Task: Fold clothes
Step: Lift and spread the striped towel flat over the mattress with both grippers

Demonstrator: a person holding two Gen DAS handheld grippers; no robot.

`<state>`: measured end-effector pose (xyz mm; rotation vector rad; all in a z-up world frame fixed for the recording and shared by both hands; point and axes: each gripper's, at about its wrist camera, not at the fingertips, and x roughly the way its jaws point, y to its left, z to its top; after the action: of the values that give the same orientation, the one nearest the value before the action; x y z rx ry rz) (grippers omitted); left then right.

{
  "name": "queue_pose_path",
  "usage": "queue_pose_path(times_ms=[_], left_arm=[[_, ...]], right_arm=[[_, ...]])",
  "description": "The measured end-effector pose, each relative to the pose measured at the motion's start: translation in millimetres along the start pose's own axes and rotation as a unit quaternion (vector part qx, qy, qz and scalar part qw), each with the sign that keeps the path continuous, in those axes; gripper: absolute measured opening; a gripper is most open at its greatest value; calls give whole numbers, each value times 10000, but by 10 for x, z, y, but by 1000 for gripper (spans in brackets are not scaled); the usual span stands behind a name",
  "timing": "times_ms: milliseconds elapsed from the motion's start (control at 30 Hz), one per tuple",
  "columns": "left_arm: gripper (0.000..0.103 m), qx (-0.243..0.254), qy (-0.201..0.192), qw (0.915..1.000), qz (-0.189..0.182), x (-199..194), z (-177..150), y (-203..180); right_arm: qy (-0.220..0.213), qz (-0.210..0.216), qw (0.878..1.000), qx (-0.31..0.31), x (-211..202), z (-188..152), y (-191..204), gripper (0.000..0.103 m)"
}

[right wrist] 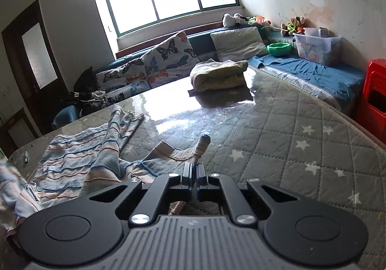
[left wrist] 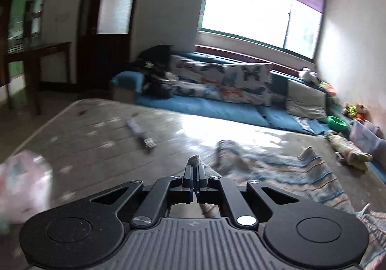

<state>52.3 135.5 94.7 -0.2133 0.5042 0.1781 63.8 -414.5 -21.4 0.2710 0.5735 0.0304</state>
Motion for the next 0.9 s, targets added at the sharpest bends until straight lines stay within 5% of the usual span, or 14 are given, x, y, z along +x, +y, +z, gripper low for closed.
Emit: queue_pose_path(times_ms=[167, 433, 733, 900], left_arm=[[2, -326, 259, 9982, 439, -353, -296, 393], [2, -587, 1017, 9891, 890, -424, -771, 674], [2, -451, 1407, 9821, 1168, -525, -963, 765], [2, -455, 1648, 9763, 1330, -565, -1082, 823]], right_arm=[[-49, -6, 10000, 18, -140, -32, -17, 2], [453, -298, 9985, -58, -309, -262, -115, 2], [873, -502, 9947, -222, -393, -382, -153, 2], [716, -600, 9954, -213, -411, -247, -209, 5]])
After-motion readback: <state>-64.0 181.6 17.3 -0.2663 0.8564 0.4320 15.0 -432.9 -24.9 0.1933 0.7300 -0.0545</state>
